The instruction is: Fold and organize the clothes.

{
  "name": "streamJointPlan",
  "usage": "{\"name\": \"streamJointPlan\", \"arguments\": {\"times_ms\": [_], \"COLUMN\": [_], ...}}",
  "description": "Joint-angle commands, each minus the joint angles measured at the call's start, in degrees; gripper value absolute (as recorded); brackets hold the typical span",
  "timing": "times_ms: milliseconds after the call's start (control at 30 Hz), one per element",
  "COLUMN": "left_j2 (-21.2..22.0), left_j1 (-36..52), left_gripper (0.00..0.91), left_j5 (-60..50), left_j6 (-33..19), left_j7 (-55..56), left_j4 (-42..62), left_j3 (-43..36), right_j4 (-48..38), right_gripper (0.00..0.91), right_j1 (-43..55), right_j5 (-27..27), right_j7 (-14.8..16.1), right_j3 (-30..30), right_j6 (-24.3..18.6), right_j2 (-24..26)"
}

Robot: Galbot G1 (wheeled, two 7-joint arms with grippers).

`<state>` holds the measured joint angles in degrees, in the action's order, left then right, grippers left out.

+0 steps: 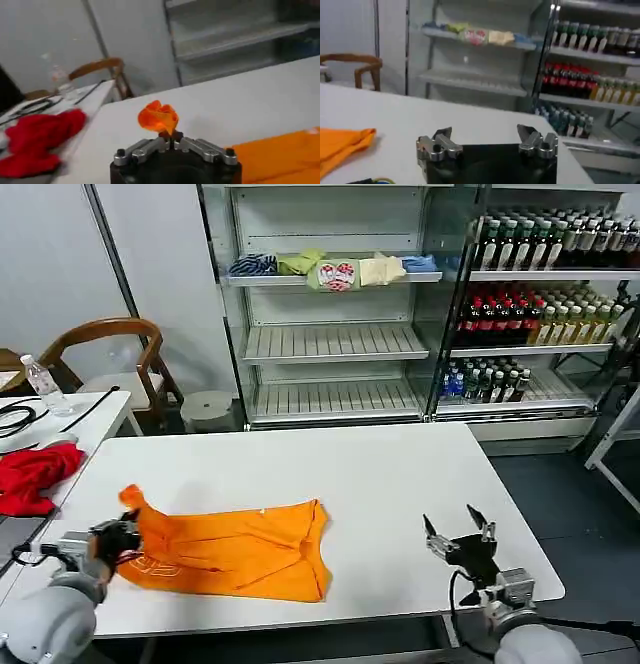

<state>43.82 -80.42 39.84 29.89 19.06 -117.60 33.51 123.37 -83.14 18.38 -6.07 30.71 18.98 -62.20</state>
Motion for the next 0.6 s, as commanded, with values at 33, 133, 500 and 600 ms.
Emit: {"name": "streamJointPlan", "arguments": {"times_ms": [33,133,500,600], "left_j2": [9.60,11.22,17.97,18.89], "left_j1": [3.59,5.90,11.89,12.40], "left_gripper": [0.000,0.000,0.000,0.000], "left_j5": [-7.42,-7.99,-5.04,-1.58], "left_j6": [-0.13,-0.21,0.91,1.59], "left_j7": [-2.00,-2.02,1.77,2.75], "left_j4": [-7.69,-6.29,-2.58,-3.41], "left_j3": [-16.19,-19.22,-23.81,-23.79], "right_j4": [1.96,2.24,2.61,2.41], "right_gripper": [0.907,0.907,0.907,0.907], "right_j1": [-2.23,-3.37,-4.96,-4.92], "right_j5": [1.07,0.76,-0.50,-0.76], "right_j7": [0.97,0.88,1.19,1.26], "right_j3": [6.01,6.54,7.10,7.00], "right_j6": [-2.49,-2.49,-2.17,-2.14], "right_j2": [1.06,1.00,0.46,0.29]}}
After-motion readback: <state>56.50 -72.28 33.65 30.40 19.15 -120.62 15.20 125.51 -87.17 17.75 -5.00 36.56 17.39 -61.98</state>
